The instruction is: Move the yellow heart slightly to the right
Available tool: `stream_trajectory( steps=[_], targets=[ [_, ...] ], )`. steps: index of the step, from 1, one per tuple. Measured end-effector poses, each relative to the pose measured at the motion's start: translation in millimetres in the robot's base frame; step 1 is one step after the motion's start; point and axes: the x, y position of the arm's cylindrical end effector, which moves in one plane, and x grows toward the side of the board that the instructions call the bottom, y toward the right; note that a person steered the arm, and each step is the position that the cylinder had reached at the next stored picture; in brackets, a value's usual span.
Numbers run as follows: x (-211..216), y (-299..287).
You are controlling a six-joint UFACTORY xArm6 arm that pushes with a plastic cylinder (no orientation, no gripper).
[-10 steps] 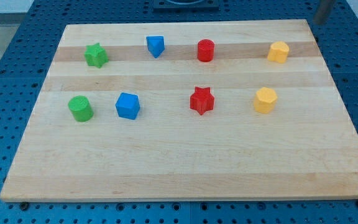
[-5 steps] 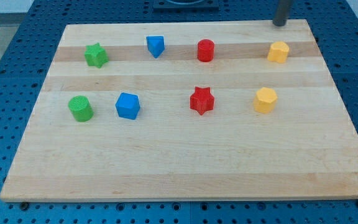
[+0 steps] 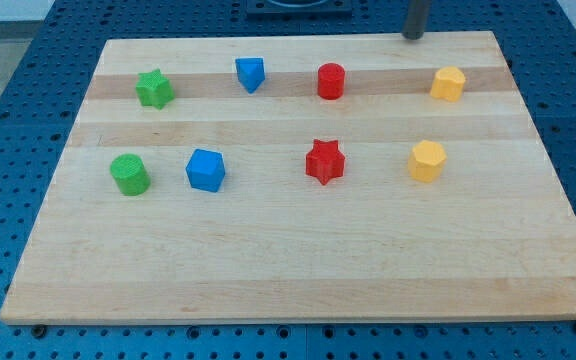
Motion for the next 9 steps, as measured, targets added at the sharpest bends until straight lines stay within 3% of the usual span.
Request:
stream_trajectory(
  steps=[1, 2, 3, 5, 6, 9],
  targets=[
    [55, 0],
    [70, 0],
    [114, 0],
    [120, 0],
    [126, 30],
    [144, 15]
  ],
)
